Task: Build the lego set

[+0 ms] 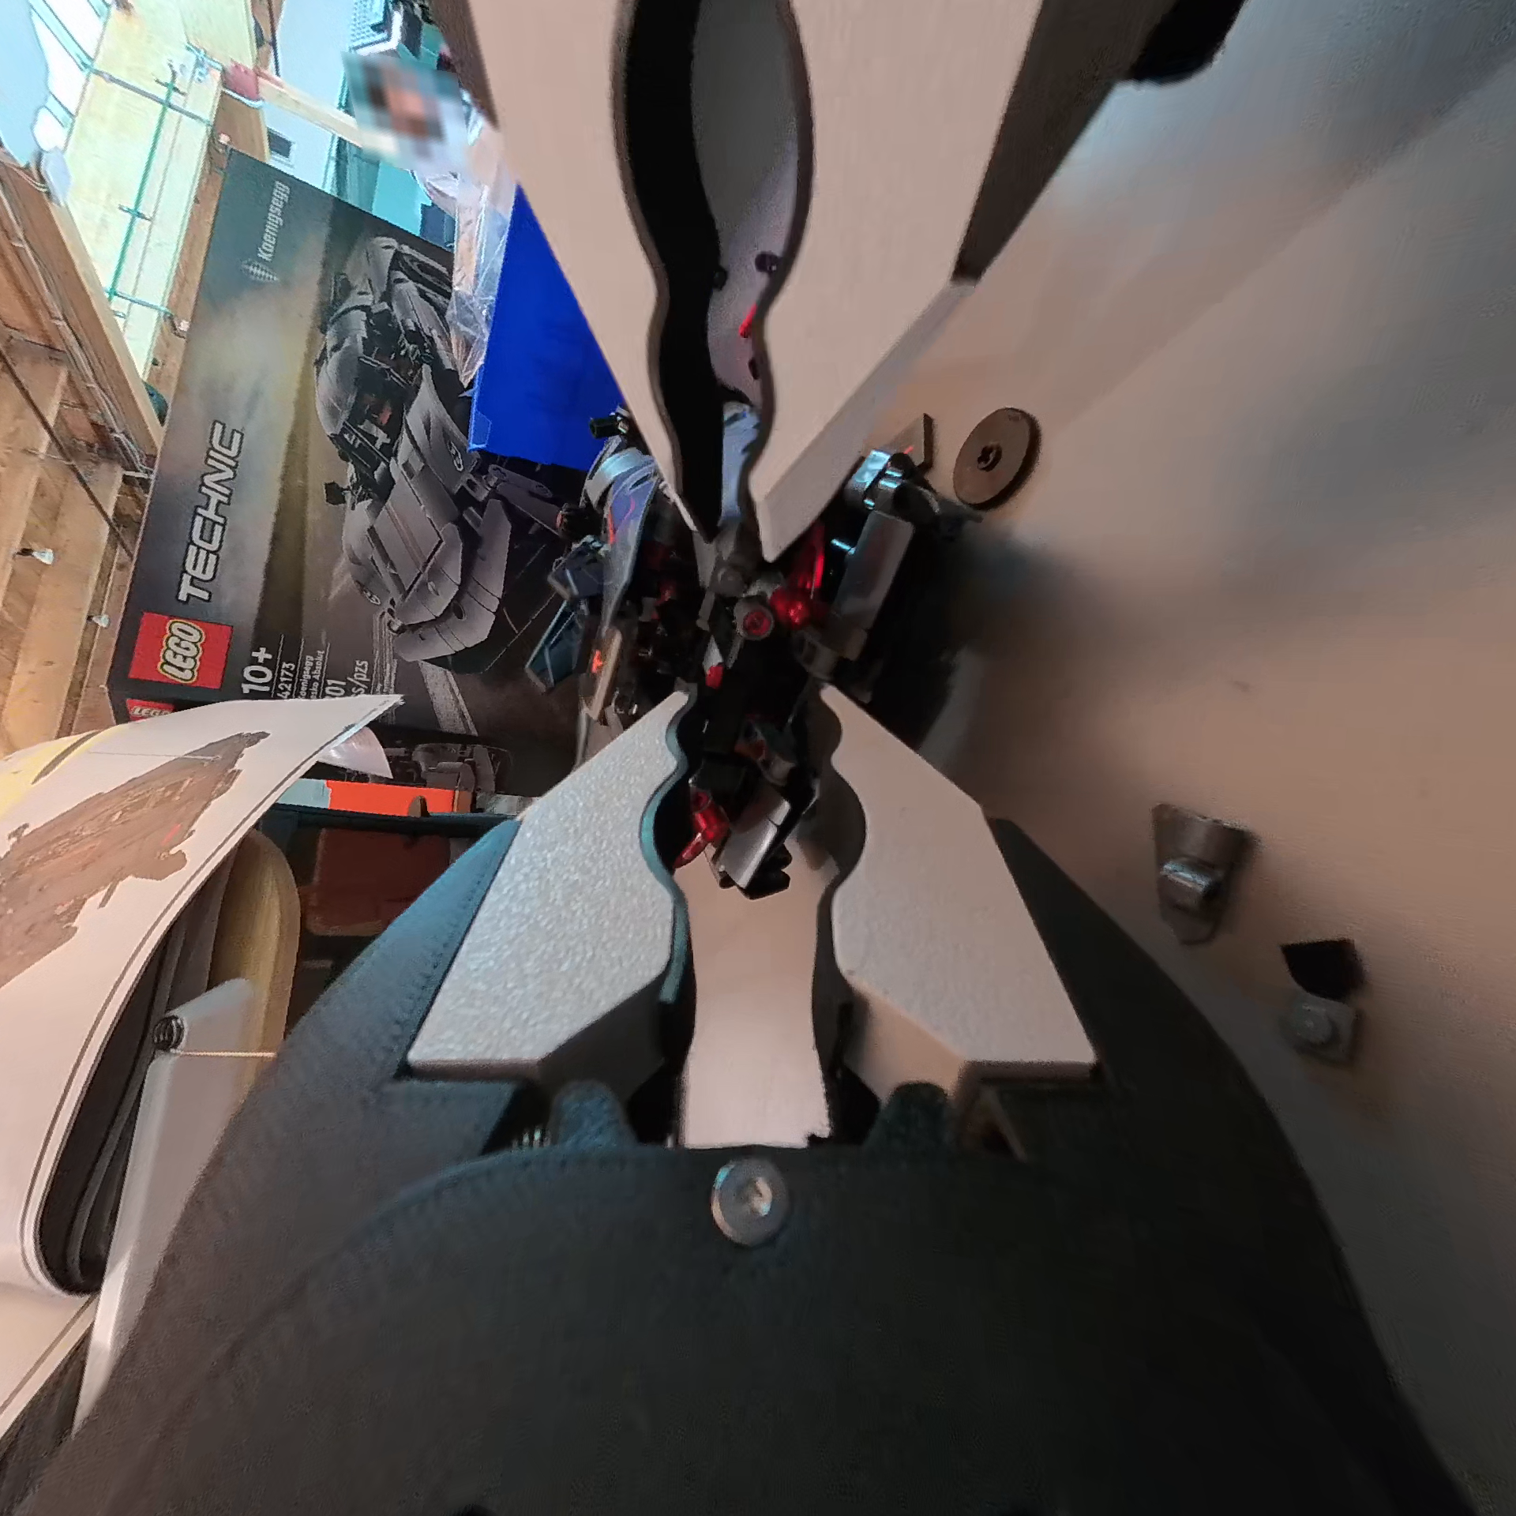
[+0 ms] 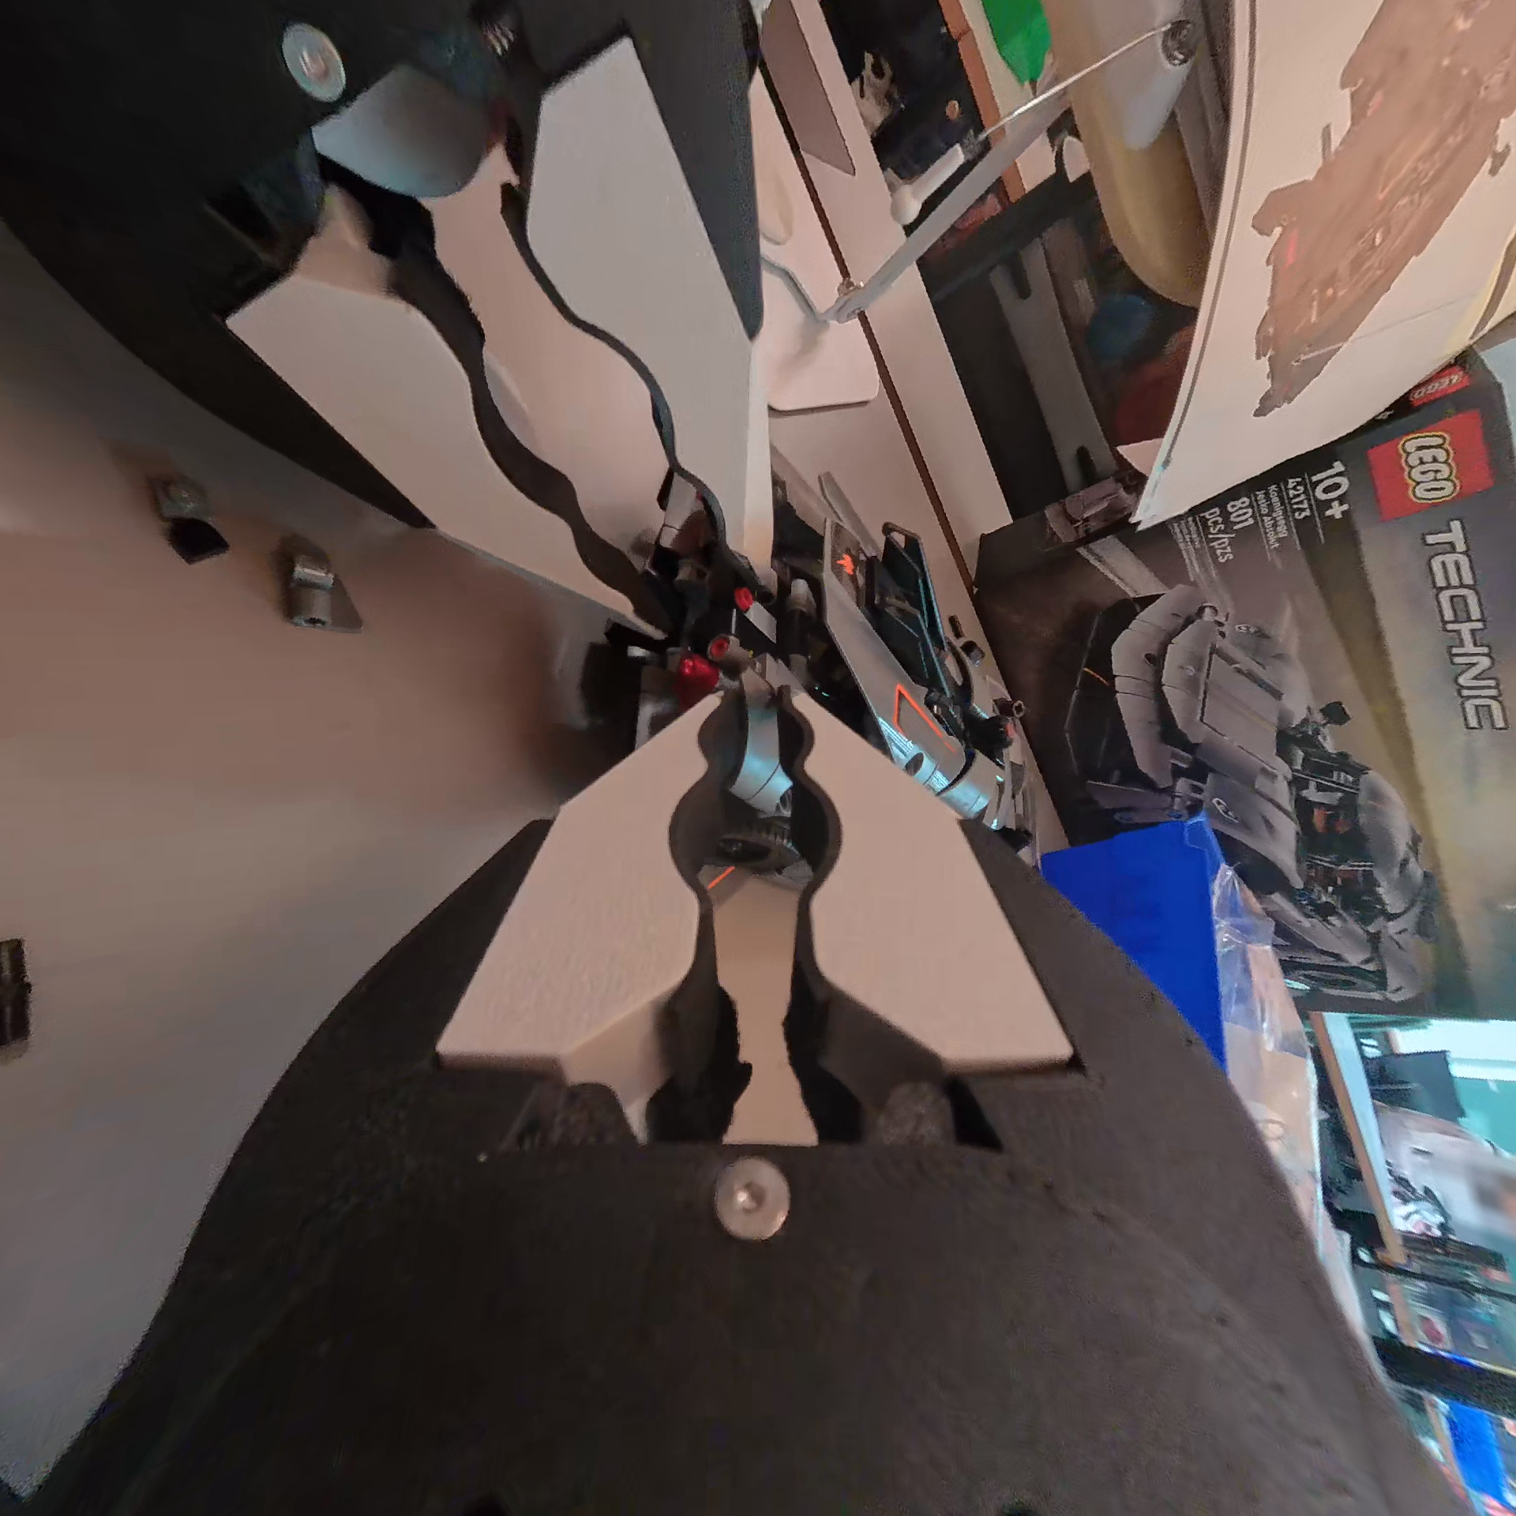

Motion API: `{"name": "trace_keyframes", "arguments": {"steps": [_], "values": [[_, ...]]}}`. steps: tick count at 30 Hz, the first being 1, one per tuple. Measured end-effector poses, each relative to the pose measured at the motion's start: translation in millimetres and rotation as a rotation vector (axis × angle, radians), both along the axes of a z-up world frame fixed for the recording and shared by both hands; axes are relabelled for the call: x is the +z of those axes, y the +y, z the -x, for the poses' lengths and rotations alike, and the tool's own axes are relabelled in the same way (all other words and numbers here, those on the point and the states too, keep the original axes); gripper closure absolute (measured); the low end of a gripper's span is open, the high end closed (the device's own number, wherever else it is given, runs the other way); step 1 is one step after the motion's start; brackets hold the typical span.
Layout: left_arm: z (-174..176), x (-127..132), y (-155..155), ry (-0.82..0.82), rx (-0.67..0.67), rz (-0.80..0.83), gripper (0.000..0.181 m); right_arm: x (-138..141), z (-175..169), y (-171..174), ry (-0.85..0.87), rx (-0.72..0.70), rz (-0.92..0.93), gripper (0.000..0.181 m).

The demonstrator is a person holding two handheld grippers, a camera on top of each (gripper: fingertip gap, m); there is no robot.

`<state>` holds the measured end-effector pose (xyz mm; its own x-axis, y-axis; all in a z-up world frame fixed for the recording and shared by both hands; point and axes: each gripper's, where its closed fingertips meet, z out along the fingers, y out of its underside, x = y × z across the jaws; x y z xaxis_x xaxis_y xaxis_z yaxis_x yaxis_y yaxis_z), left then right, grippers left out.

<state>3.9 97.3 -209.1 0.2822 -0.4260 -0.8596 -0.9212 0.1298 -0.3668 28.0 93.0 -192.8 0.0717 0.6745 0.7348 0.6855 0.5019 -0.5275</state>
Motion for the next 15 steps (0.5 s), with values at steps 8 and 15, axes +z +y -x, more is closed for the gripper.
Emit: {"name": "trace_keyframes", "arguments": {"steps": [8, 15], "values": [[0.0, 0.1, 0.6, -0.001, 0.005, 0.0, 0.161, -1.5, 6.1, 5.1, -0.056, -0.02, -0.113, 0.172], [0.2, 1.1, 1.0, 0.009, 0.007, -0.008, 0.16, 2.9, 6.0, 6.1, 0.004, -0.045, -0.034, 0.174]]}}
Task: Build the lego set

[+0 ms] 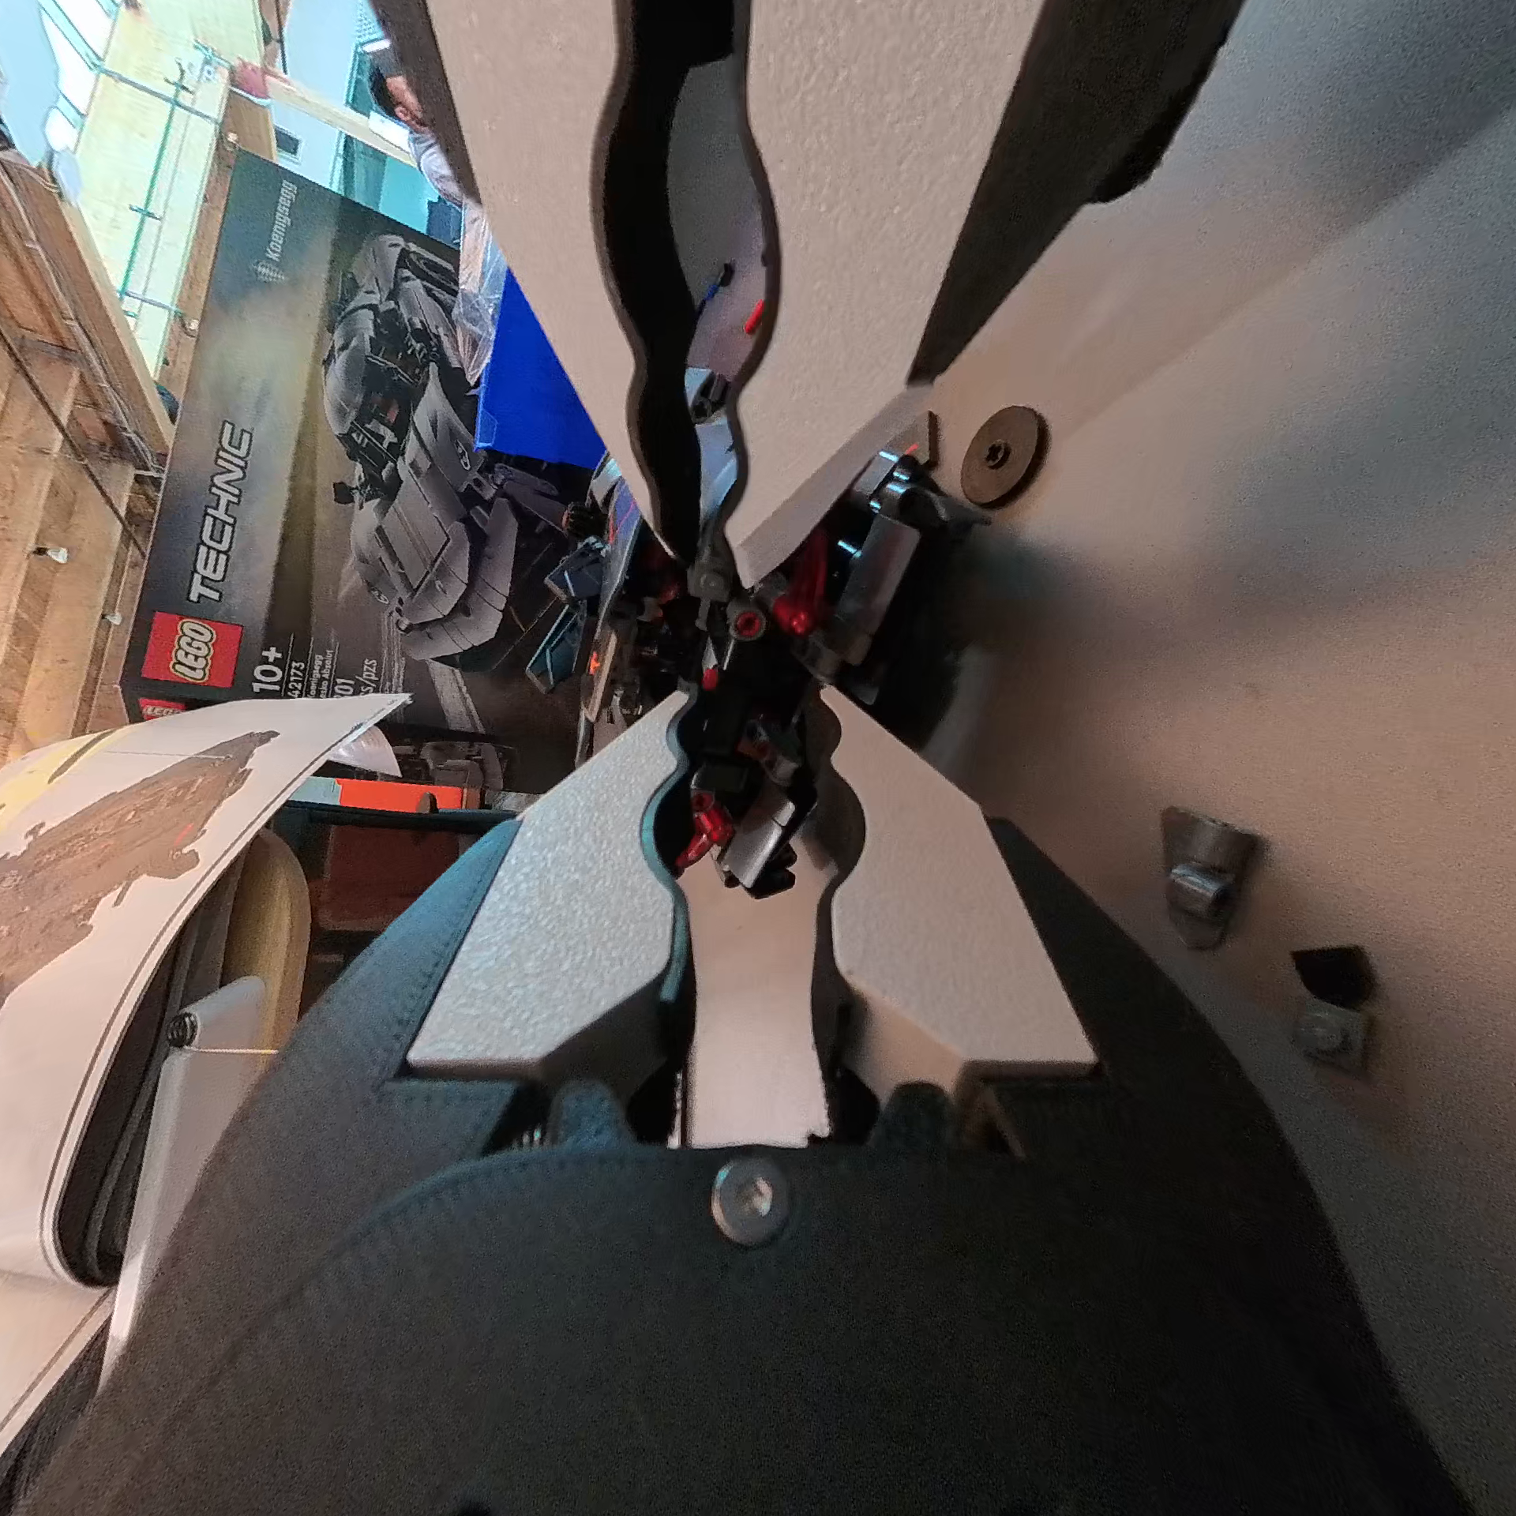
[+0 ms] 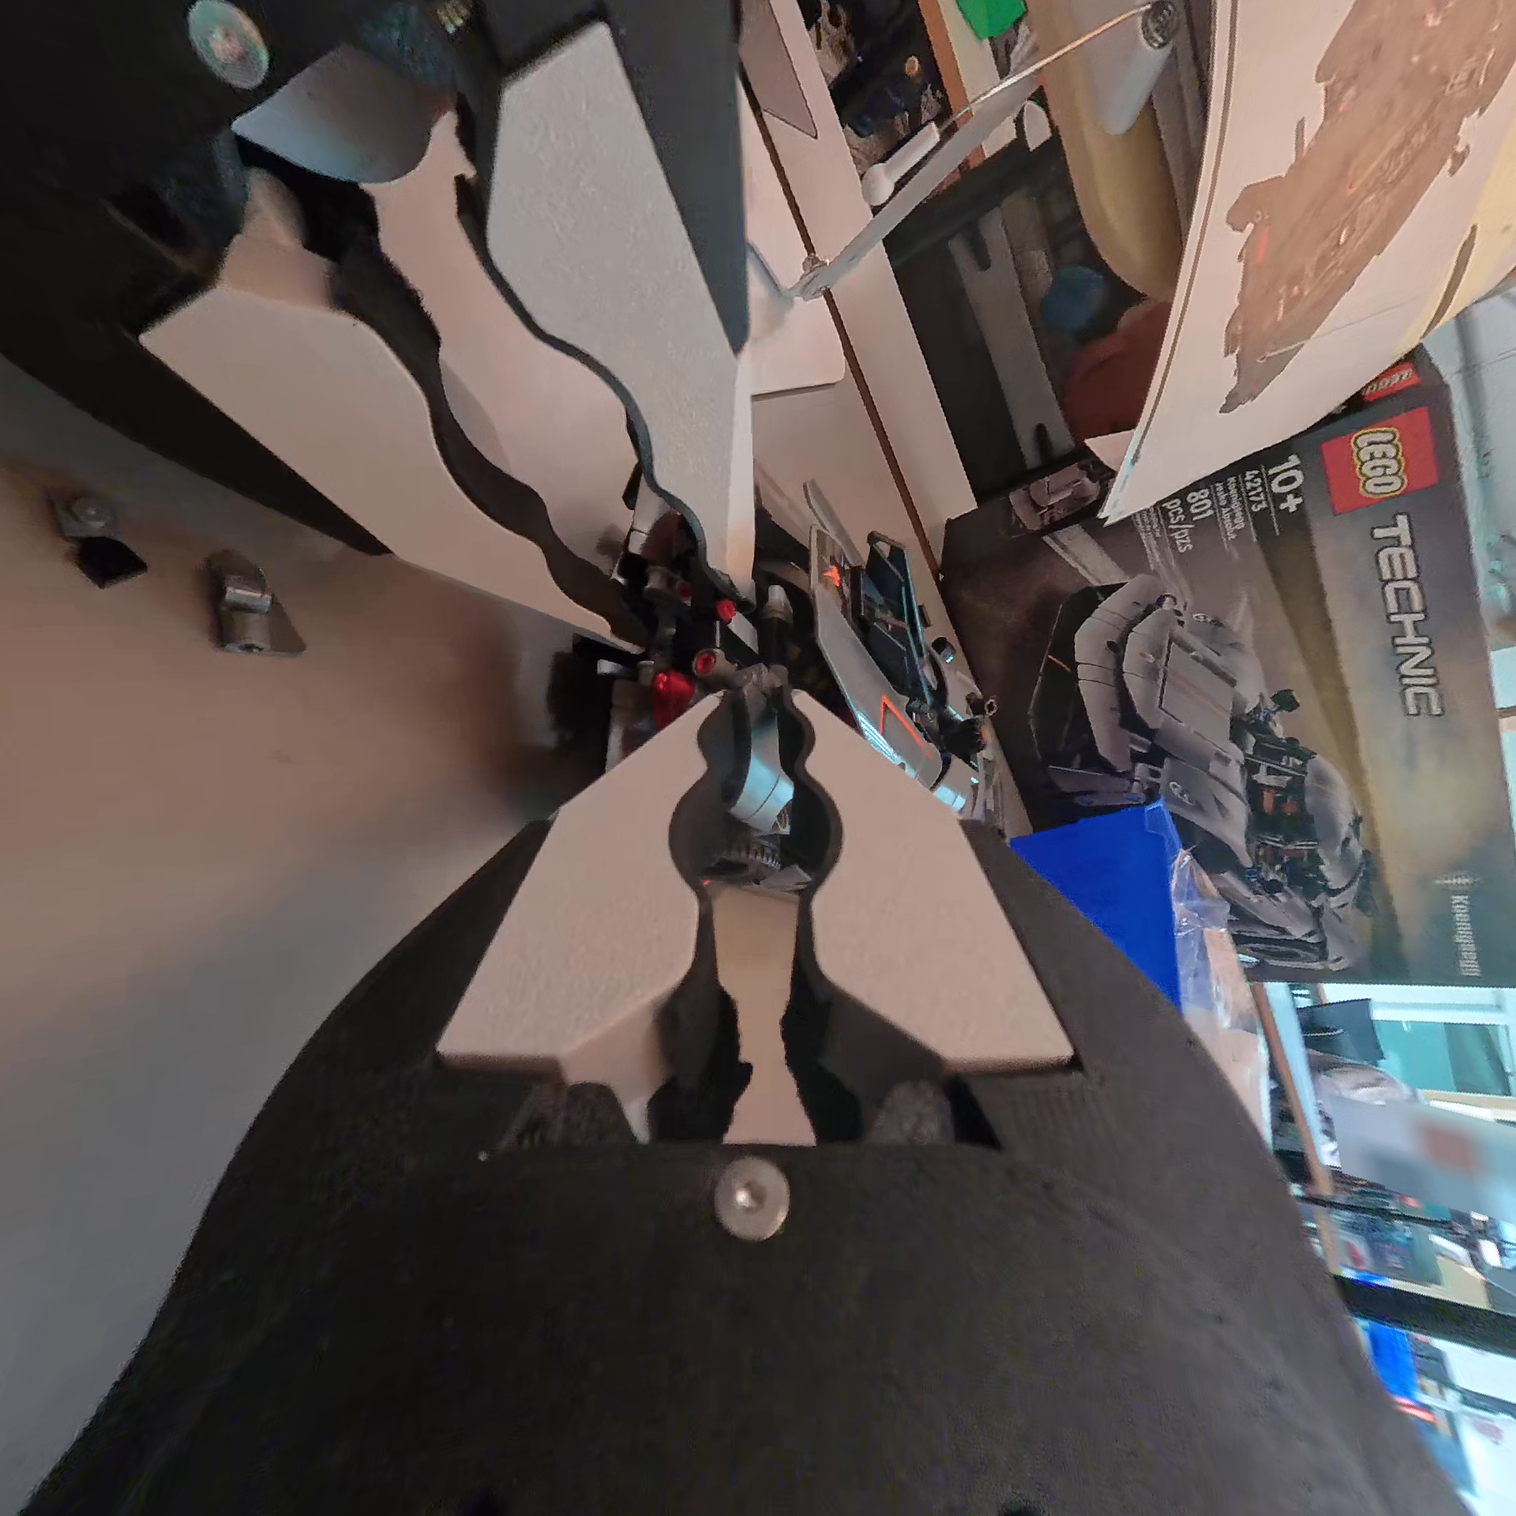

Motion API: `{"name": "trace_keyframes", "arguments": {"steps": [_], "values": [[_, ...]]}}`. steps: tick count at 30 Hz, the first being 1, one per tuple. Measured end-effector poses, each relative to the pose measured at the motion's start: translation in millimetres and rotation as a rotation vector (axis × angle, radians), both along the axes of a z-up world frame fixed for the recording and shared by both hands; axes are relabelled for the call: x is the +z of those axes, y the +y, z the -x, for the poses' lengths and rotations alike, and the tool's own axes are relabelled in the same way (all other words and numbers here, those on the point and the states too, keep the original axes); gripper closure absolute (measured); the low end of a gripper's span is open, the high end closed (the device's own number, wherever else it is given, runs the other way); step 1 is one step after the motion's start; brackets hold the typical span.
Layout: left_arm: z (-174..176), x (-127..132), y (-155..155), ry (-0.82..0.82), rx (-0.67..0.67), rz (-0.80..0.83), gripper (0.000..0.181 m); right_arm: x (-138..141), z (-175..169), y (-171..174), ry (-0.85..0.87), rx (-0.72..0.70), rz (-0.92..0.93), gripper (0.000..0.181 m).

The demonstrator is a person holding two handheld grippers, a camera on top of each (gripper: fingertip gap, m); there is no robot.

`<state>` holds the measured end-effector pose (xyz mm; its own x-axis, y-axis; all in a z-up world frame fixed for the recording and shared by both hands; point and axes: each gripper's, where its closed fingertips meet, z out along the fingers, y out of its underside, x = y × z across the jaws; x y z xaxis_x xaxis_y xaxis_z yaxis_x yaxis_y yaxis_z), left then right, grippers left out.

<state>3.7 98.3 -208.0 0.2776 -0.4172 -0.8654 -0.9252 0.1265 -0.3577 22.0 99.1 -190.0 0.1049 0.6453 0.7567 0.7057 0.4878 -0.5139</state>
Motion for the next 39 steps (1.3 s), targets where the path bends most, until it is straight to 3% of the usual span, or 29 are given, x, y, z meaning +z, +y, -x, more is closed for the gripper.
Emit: {"name": "trace_keyframes", "arguments": {"steps": [15, 23, 29, 39], "values": [[-2.1, 1.3, 1.2, -0.006, 0.004, 0.001, 0.156, 7.7, -2.0, 4.6, 0.102, -0.04, 0.123, 0.174], [-2.0, 7.3, -1.9, -0.001, -0.018, 0.0, 0.154, 9.5, -2.9, 4.8, 0.1, -0.031, 0.089, 0.174], [33.3, 28.3, 3.9, -0.103, 0.034, -0.008, 0.155, 8.9, -3.2, 4.6, 0.101, -0.028, 0.088, 0.174], [51.3, 14.5, 18.7, -0.178, 0.088, 0.061, 0.173, 10.5, -4.3, 4.0, 0.107, -0.03, 0.081, 0.174]]}}
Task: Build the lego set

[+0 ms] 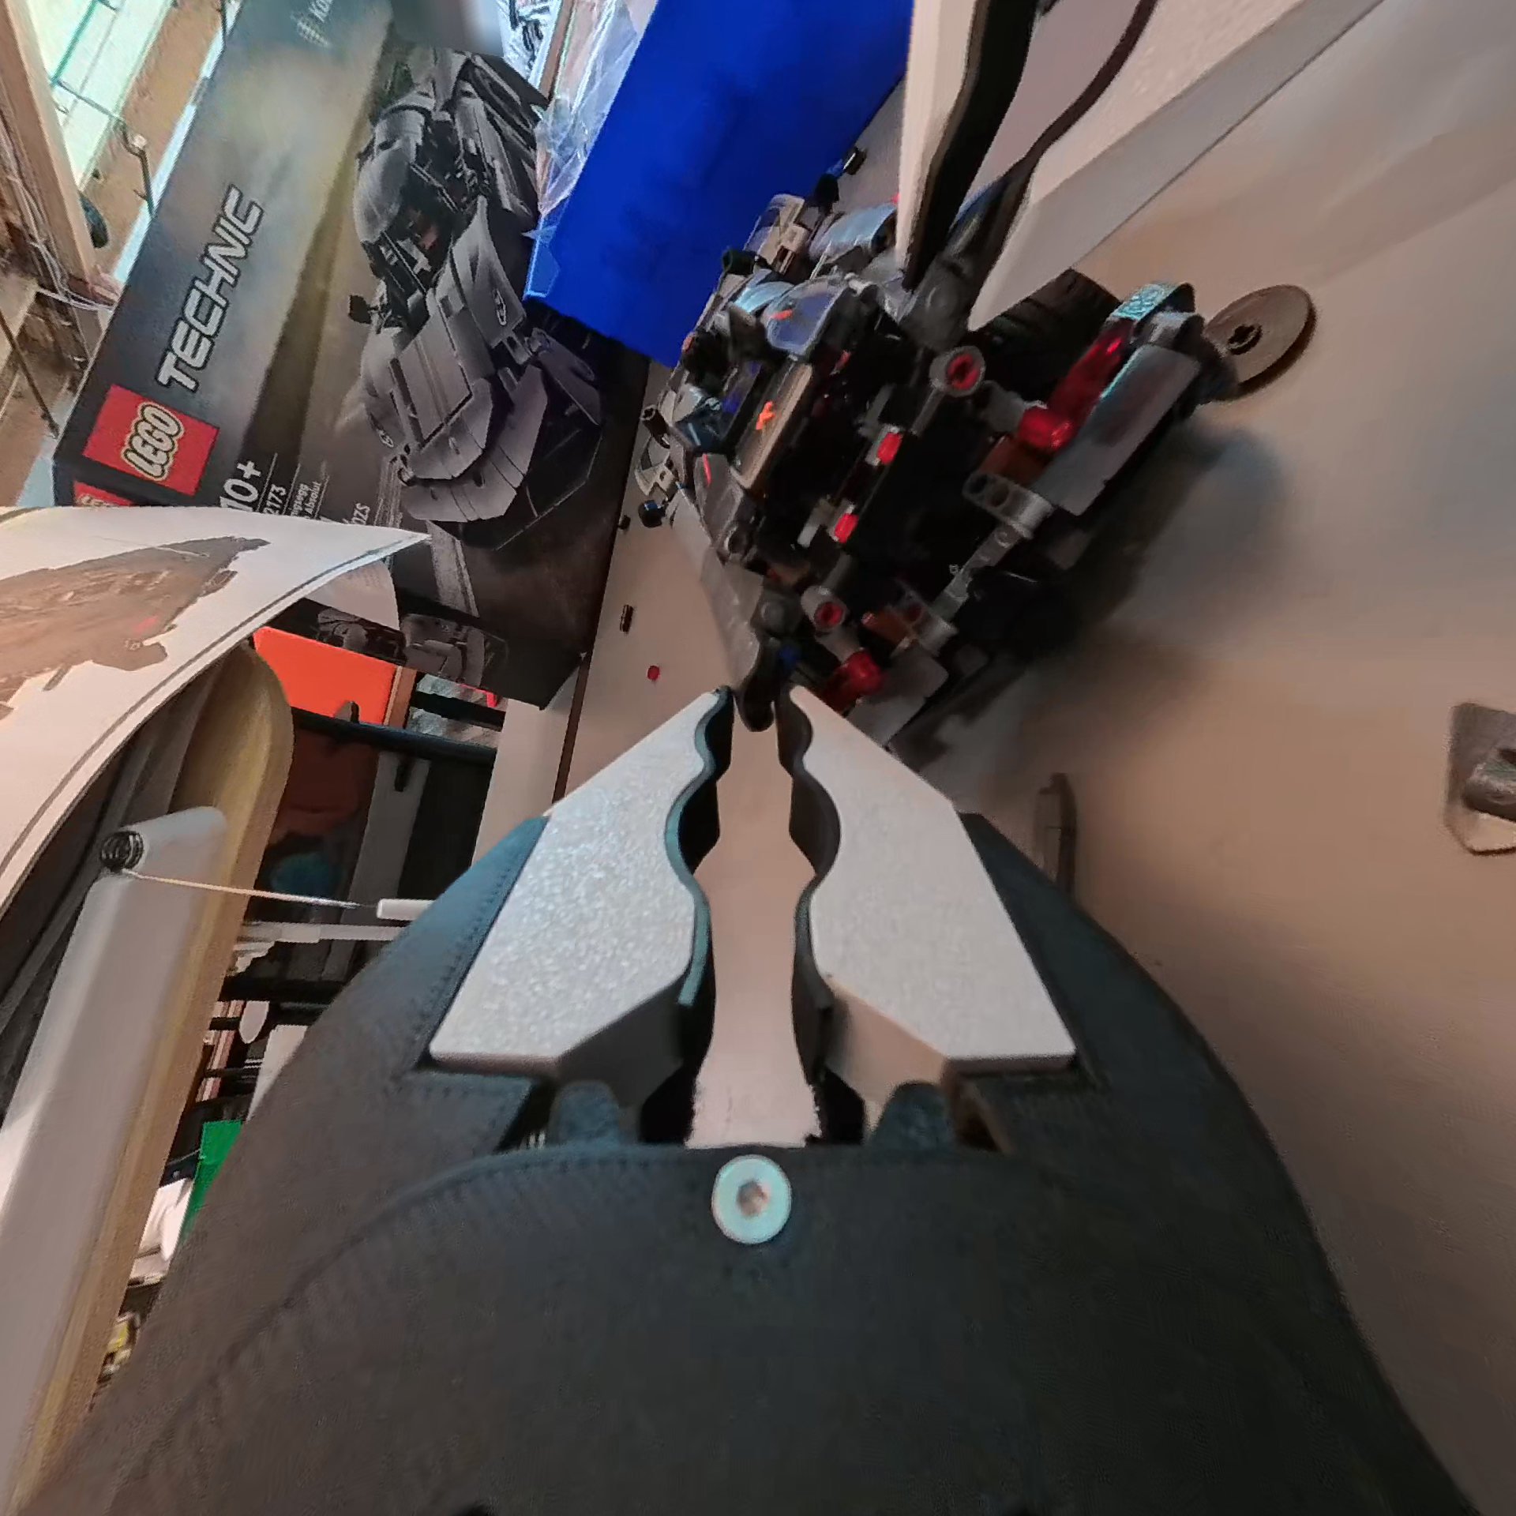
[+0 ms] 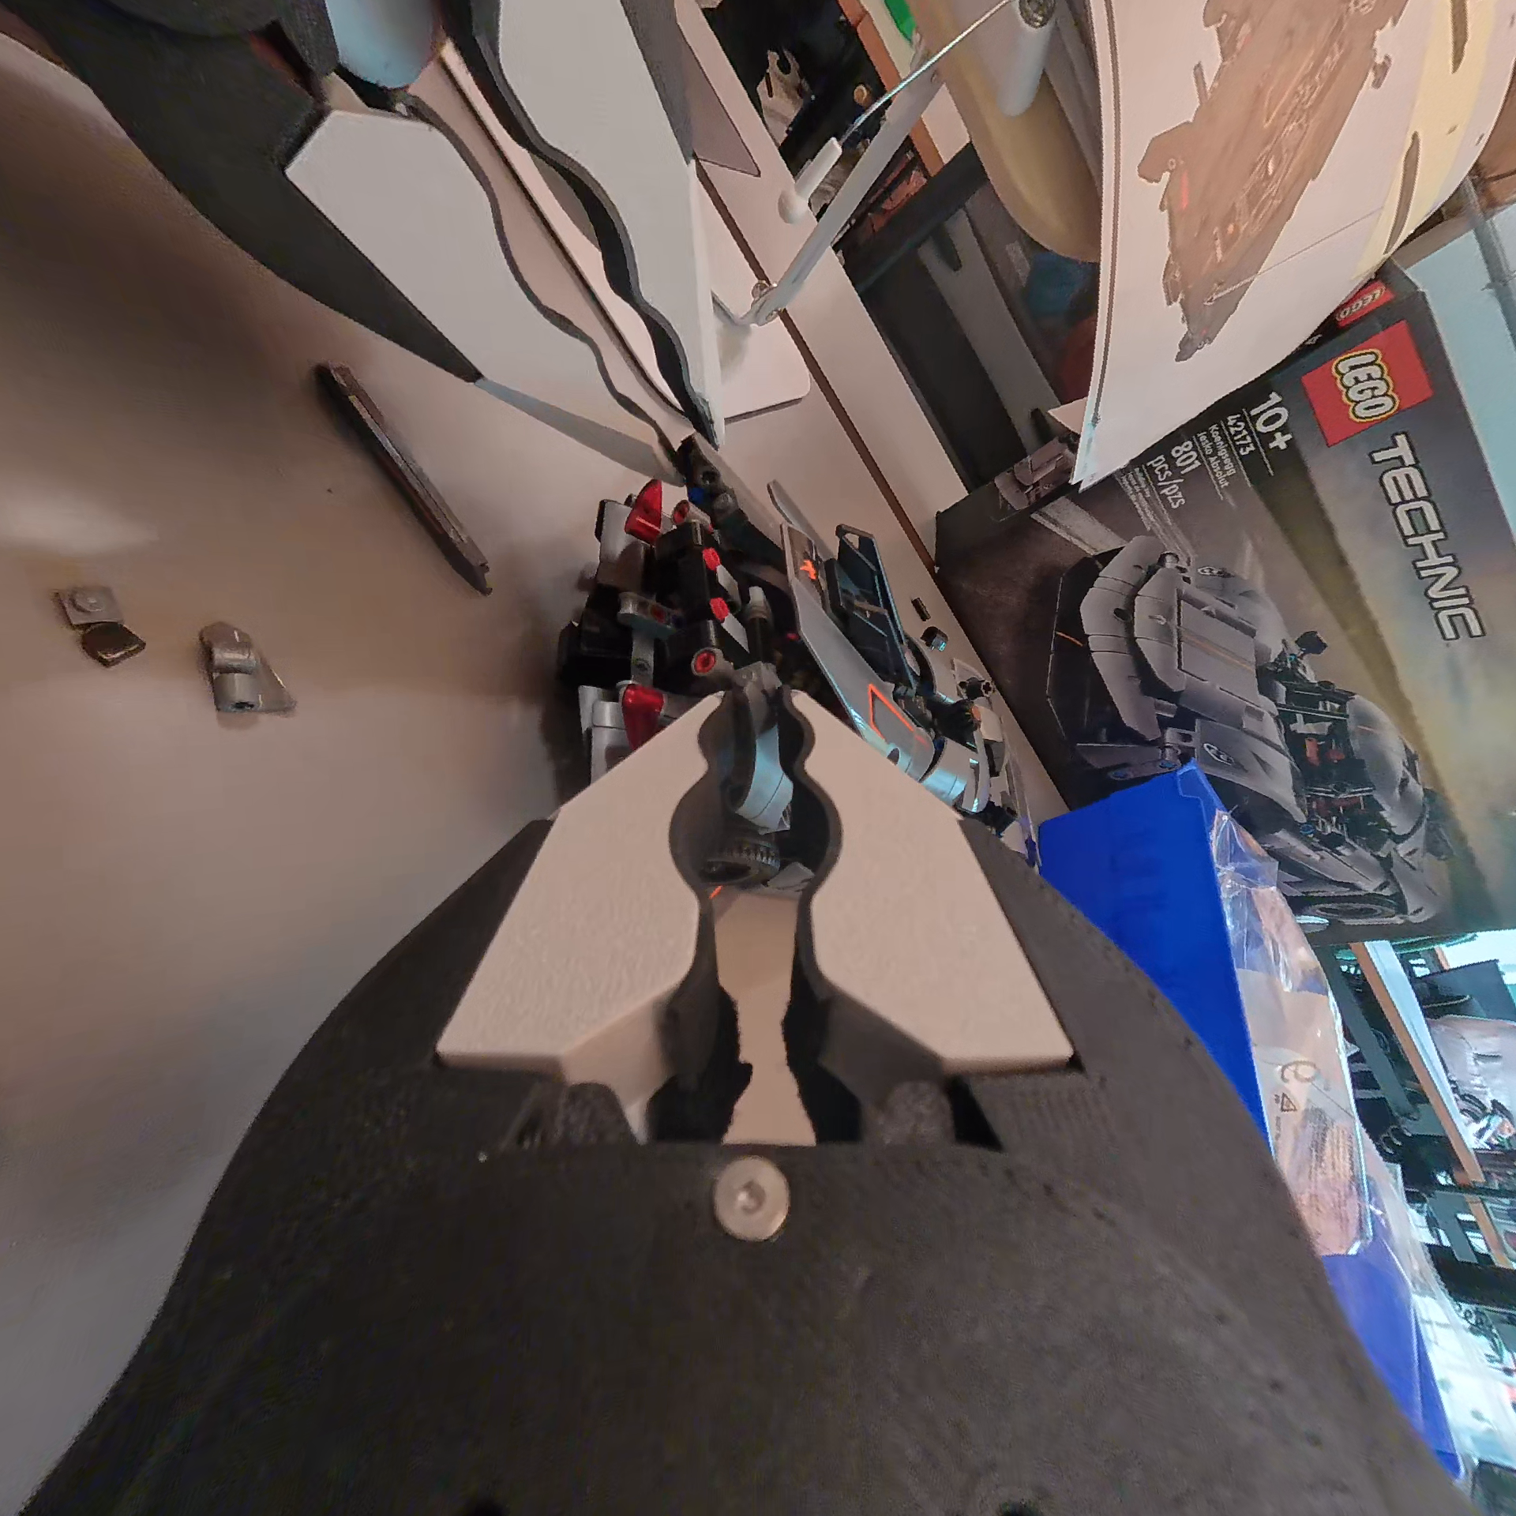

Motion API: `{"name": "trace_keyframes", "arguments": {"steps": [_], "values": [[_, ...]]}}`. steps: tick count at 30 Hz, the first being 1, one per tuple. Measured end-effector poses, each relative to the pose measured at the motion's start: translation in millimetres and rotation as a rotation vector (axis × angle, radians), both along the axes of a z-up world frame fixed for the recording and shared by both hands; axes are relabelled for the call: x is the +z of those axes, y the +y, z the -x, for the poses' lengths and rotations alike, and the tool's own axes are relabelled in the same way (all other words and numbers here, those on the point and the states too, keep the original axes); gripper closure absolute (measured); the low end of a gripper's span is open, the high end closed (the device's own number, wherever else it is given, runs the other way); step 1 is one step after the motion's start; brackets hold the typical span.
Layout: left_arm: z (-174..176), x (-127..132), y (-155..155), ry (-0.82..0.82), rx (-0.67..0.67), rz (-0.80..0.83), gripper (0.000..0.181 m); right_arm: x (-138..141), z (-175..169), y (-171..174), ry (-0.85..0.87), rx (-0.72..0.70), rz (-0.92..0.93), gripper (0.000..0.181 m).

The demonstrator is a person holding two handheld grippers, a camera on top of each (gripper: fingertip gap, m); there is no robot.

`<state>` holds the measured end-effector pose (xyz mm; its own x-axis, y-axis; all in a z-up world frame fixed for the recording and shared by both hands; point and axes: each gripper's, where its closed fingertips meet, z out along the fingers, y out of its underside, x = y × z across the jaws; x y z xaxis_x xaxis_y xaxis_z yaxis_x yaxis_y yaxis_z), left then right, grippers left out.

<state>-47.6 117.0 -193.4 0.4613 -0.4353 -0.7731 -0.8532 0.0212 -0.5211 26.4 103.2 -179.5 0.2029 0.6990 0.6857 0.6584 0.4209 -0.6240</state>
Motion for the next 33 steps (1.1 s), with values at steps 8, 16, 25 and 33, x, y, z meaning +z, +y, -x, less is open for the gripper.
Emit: {"name": "trace_keyframes", "arguments": {"steps": [8, 16, 25, 33], "values": [[-2.4, 3.8, 1.6, -0.042, -0.012, 0.019, 0.174, -0.8, 0.1, 0.2, 0.0, -0.002, 0.009, 0.174], [-2.6, 9.6, 3.1, -0.176, -0.002, 0.09, 0.174, -1.1, 0.3, 0.4, -0.003, -0.005, 0.004, 0.174], [-3.8, 10.7, 3.8, -0.304, -0.001, 0.167, 0.173, 3.3, -1.3, 3.6, 0.078, -0.01, 0.113, 0.174], [-5.1, 17.0, 3.6, -0.329, 0.003, 0.157, 0.179, 7.6, -4.3, 6.8, 0.117, -0.026, 0.142, 0.174]]}}
